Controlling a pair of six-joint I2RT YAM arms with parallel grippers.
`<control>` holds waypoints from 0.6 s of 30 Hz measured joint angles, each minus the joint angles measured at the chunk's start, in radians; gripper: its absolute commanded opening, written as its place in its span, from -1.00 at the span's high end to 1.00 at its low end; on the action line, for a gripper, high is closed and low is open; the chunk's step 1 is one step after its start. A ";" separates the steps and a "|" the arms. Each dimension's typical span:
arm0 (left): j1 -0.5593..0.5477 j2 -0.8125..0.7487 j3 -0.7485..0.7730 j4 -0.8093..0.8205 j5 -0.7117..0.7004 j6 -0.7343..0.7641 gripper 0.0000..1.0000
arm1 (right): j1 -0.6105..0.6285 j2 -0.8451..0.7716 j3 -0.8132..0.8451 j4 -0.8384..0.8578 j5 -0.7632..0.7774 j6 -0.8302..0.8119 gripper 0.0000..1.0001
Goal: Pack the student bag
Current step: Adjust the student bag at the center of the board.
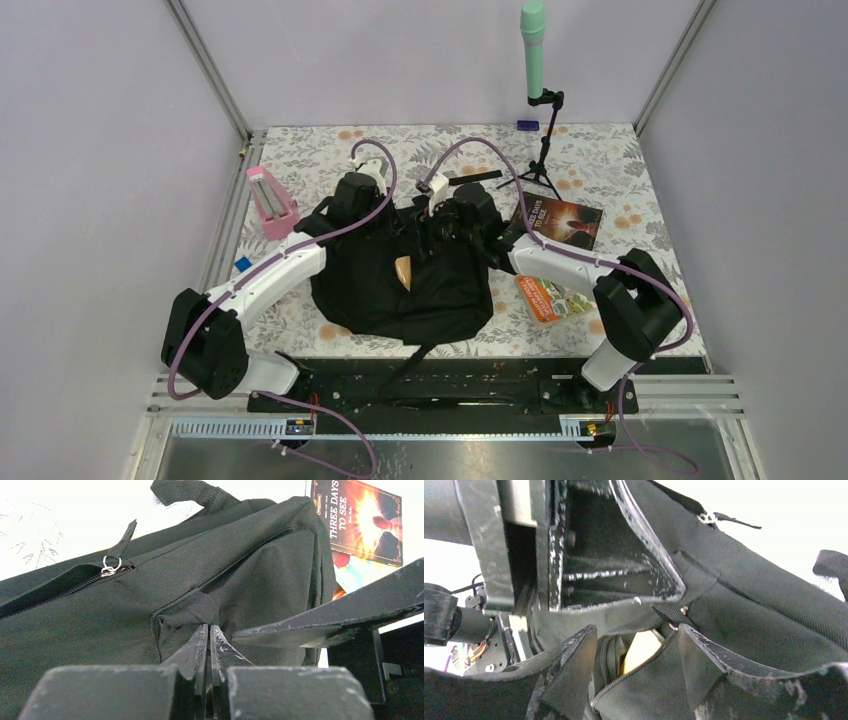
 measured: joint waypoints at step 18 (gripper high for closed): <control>0.003 0.000 0.001 -0.026 0.009 -0.023 1.00 | 0.045 0.056 0.047 -0.002 0.201 -0.056 0.89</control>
